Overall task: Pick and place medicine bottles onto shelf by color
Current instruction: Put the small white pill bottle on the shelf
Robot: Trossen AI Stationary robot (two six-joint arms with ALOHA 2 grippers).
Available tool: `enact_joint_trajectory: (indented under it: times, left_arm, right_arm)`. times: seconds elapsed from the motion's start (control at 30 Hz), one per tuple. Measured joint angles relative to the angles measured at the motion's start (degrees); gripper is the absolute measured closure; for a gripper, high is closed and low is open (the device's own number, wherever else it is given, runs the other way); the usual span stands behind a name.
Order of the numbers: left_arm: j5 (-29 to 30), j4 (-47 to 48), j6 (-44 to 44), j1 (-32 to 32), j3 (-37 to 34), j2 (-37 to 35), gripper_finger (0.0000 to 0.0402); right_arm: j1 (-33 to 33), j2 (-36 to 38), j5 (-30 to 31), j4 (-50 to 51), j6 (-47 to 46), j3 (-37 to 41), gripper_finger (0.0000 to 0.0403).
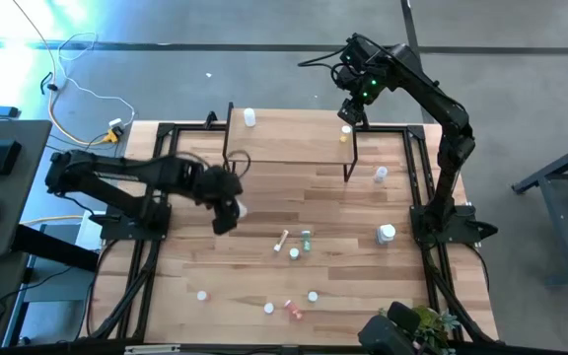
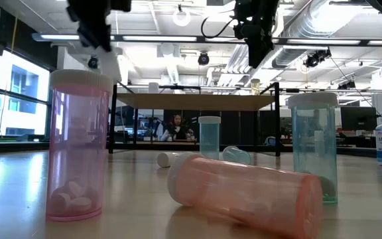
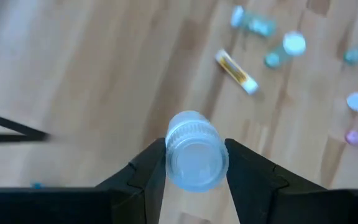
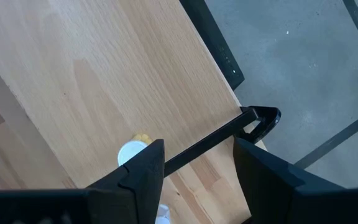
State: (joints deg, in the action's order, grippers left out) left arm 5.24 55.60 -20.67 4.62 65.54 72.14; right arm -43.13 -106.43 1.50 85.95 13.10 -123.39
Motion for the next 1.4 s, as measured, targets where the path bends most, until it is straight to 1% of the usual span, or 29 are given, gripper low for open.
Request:
enact_joint_trajectory:
  times: [0.23, 0.4, 0.53, 0.63, 0.73, 0.87, 1.03, 1.17, 1.27, 1.4]
  left_arm:
    - [0.19, 2.94, 11.50, 10.45, 8.98, 0.00, 0.0267]
    - [1.45, 3.05, 19.61, 18.34, 13.47, 0.30, 0.0267]
    - [1.68, 2.51, 23.95, 24.47, 14.90, 0.43, 0.0266]
    - [1.66, 2.20, 25.69, 28.65, 14.86, 0.94, 0.0266]
    - [1.62, 2.02, 26.45, 31.52, 14.88, 2.40, 0.0266]
    - [1.03, 1.90, 26.43, 34.00, 14.86, 4.96, 0.0266]
    - [-0.72, 1.84, 28.21, 34.74, 15.26, 7.72, 0.0266]
    - [-0.79, 2.46, 28.74, 34.76, 18.25, 10.19, 0.0266]
    - [-1.99, 5.52, 28.72, 34.76, 21.39, 12.75, 0.0266]
    - [-2.07, 8.92, 30.34, 34.73, 24.27, 15.97, 0.0266]
  right_arm:
    - [-0.01, 0.02, -0.02, -0.02, -1.44, 0.00, 0.0219]
    - [0.02, 0.02, -0.02, -0.02, -2.62, 0.00, 0.0219]
    - [0.04, 0.02, -0.02, -0.02, -4.22, 0.00, 0.0219]
    - [0.04, 0.02, -0.03, -0.02, -6.09, 0.00, 0.0219]
    - [0.04, 0.02, -0.59, 0.00, -7.92, 0.00, 0.0219]
    - [0.04, 0.02, -1.11, 0.00, -9.84, 0.00, 0.0219]
    - [0.04, 0.02, -1.11, 0.01, -11.84, 0.00, 0.0219]
    - [0.04, 0.02, -1.11, 0.00, -13.37, 0.00, 0.0219]
    - [0.04, 0.02, -1.11, 0.00, -14.71, 0.00, 0.0219]
    - [0.04, 0.02, -1.11, 0.00, -16.04, 0.00, 0.0219]
